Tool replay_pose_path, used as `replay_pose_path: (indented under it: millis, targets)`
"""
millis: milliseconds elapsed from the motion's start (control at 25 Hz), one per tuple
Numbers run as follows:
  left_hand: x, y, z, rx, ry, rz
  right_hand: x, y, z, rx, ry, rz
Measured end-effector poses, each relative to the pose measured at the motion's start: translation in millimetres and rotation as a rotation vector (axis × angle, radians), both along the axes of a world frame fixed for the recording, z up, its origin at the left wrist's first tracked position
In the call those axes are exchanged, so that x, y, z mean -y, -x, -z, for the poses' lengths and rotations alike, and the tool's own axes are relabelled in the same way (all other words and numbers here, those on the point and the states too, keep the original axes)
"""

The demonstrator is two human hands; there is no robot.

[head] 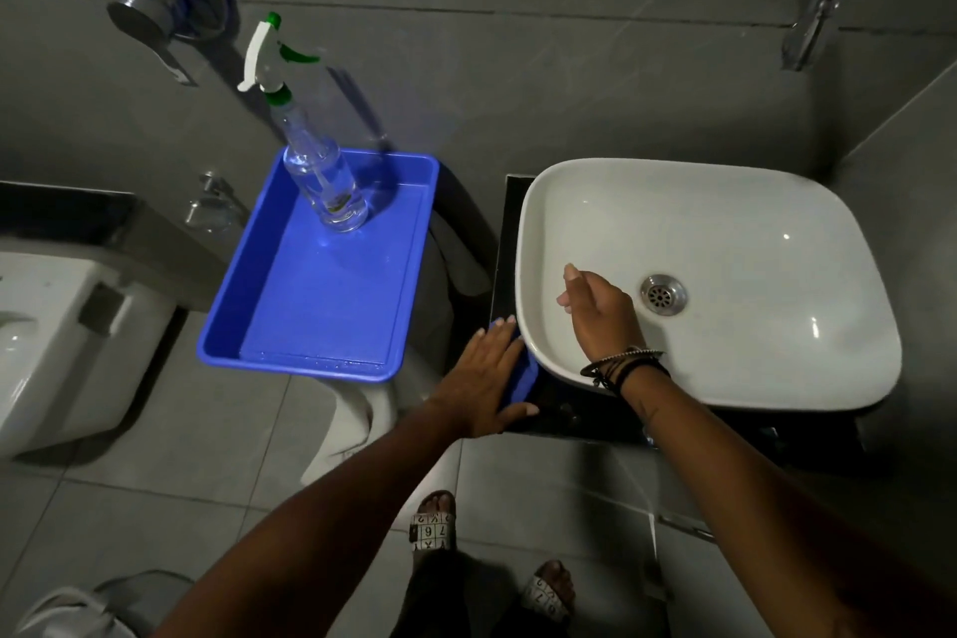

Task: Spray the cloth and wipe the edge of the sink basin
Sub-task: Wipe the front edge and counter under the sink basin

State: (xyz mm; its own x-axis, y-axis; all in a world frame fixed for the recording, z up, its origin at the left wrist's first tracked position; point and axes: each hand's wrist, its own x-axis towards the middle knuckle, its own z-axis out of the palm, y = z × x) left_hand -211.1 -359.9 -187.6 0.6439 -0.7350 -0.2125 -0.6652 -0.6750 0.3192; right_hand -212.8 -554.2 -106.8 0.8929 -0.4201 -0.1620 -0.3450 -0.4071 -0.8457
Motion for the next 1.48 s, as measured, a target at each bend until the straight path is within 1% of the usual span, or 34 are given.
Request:
replay_pose_path:
  millis: [120, 280, 360, 440, 520, 600, 720, 800, 920, 1040, 1320, 1480]
  targets:
    - [2, 11, 30, -0.016, 0.100, -0.091, -2, 3, 8, 0.010, -0.016, 0.025]
    - [19, 21, 40, -0.015, 0.174, -0.372, -8, 4, 15, 0.017, -0.090, 0.063]
    - [26, 23, 42, -0.046, 0.187, -0.511, -10, 5, 14, 0.011, -0.082, 0.050]
    - [33, 25, 43, -0.037, 0.207, -0.561, -10, 8, 12, 0.011, -0.018, 0.014]
    - [36, 21, 43, 0.002, 0.211, -0.548, -6, 14, 14, -0.009, 0.177, -0.076]
    - [40, 13, 42, -0.001, 0.203, -0.534, -5, 24, 15, -0.080, 0.435, -0.169]
    - [42, -13, 40, -0.044, 0.195, -0.483, -3, 44, 23, -0.124, 0.765, -0.206]
    - [40, -36, 40, -0.047, 0.218, -0.416, 3, 56, 34, -0.121, 0.898, -0.192]
    - [42, -77, 39, -0.045, 0.197, -0.351, 13, 57, 43, -0.142, 1.018, -0.206]
    - [58, -112, 45, -0.052, 0.153, -0.333, 6, 59, 42, -0.201, 1.041, -0.198]
    - [88, -194, 43, -0.047, 0.124, -0.294, 3, 59, 38, -0.239, 0.974, -0.182]
    - [92, -208, 40, -0.063, 0.091, -0.272, 4, 58, 43, -0.268, 0.951, -0.172]
